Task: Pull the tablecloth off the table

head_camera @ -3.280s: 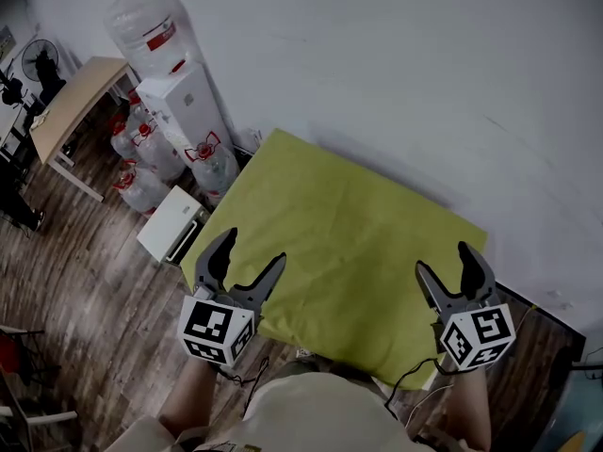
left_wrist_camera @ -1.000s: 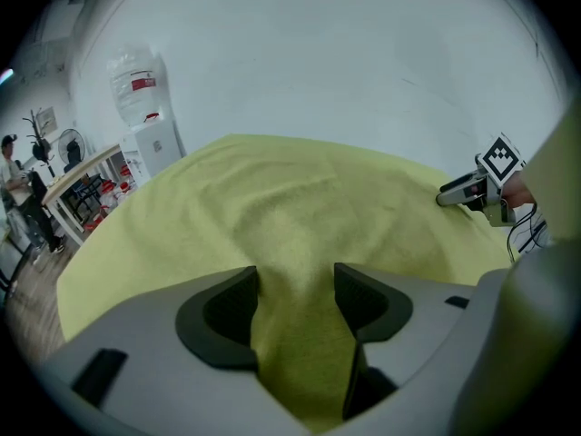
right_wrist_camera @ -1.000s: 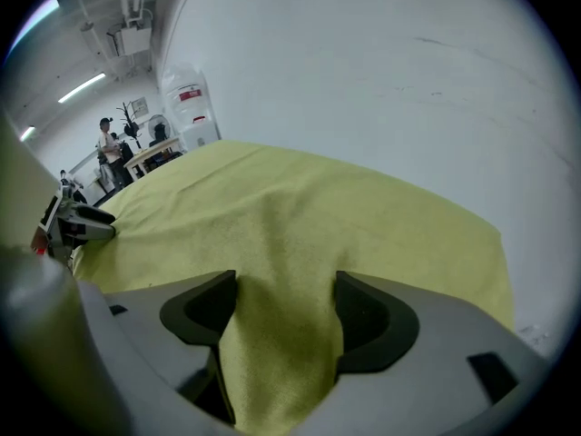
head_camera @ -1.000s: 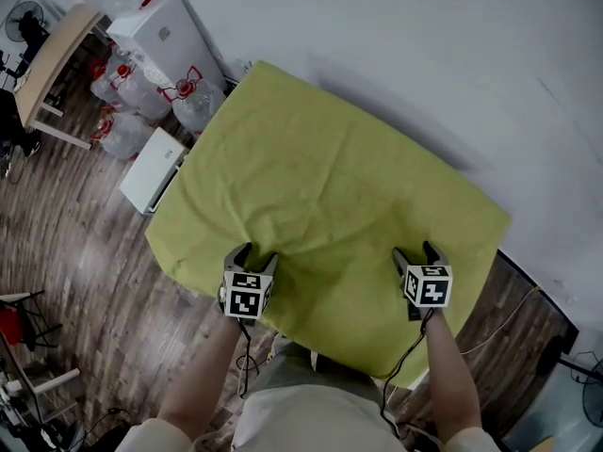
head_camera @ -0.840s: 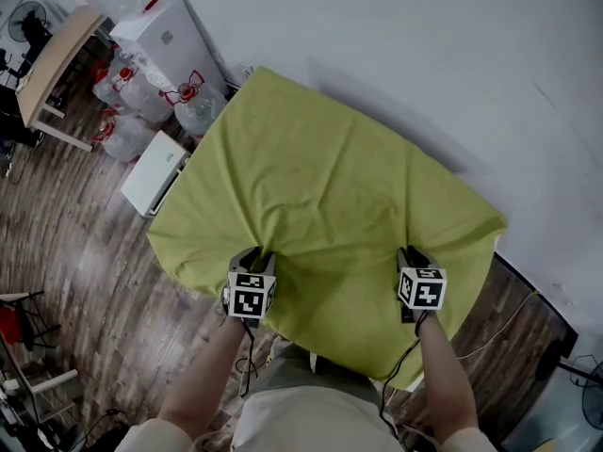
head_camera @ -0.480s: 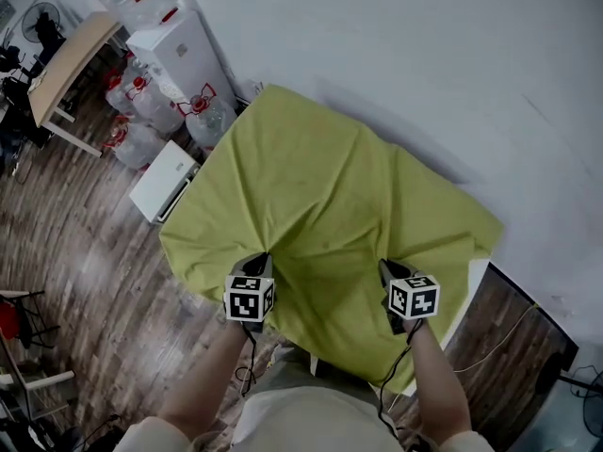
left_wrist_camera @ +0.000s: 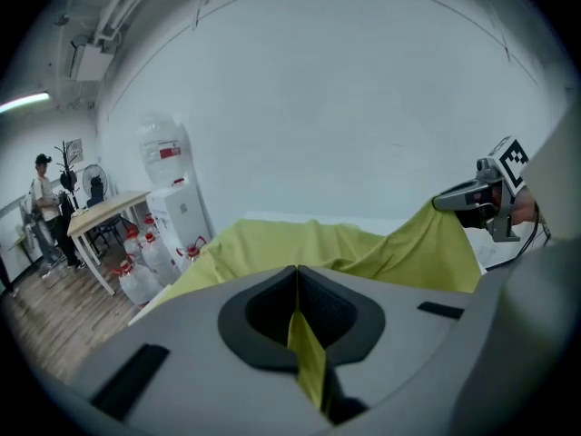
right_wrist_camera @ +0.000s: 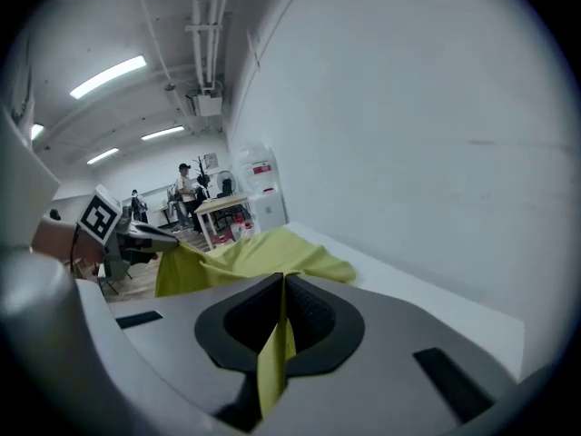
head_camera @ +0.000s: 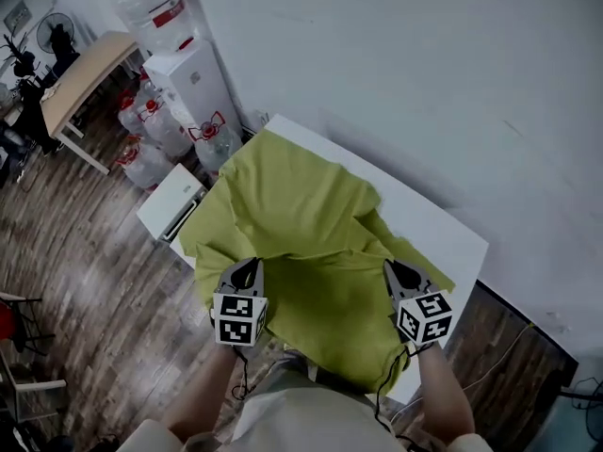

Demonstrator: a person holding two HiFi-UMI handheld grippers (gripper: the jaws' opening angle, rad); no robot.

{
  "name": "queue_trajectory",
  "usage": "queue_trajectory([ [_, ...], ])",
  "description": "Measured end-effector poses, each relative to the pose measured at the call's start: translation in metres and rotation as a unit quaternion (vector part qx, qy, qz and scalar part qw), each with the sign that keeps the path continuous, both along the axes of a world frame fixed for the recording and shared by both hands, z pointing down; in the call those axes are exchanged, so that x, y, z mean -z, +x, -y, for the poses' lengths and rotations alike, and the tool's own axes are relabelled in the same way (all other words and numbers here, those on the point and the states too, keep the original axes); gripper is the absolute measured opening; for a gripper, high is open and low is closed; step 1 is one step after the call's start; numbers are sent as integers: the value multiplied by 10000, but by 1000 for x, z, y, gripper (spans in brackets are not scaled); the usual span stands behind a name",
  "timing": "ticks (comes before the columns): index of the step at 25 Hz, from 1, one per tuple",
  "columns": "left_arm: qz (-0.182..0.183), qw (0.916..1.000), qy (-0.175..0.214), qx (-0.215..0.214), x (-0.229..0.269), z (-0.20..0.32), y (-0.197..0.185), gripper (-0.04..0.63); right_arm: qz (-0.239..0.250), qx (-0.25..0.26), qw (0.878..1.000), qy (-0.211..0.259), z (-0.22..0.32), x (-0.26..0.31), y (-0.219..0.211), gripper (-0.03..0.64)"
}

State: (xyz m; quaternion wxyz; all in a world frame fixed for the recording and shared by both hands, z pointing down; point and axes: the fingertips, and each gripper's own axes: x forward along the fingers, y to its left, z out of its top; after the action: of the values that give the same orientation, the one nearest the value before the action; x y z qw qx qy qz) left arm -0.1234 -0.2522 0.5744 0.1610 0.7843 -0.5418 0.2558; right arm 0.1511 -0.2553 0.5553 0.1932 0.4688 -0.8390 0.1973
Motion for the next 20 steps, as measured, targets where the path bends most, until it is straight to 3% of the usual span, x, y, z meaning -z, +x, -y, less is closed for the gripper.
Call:
queue_trajectory([
  [3, -55, 9991, 417, -69, 40, 4, 0, 20, -9, 7, 9992, 389, 0, 37, 4, 32],
  [10, -379, 9911, 1269, 150, 129, 34, -16, 20, 789, -353, 9877, 1302, 7, 154, 10, 34],
  [20, -736, 9591, 2726, 191, 307, 64, -45, 20, 1110, -412, 9488, 2928, 6, 340, 8, 34],
])
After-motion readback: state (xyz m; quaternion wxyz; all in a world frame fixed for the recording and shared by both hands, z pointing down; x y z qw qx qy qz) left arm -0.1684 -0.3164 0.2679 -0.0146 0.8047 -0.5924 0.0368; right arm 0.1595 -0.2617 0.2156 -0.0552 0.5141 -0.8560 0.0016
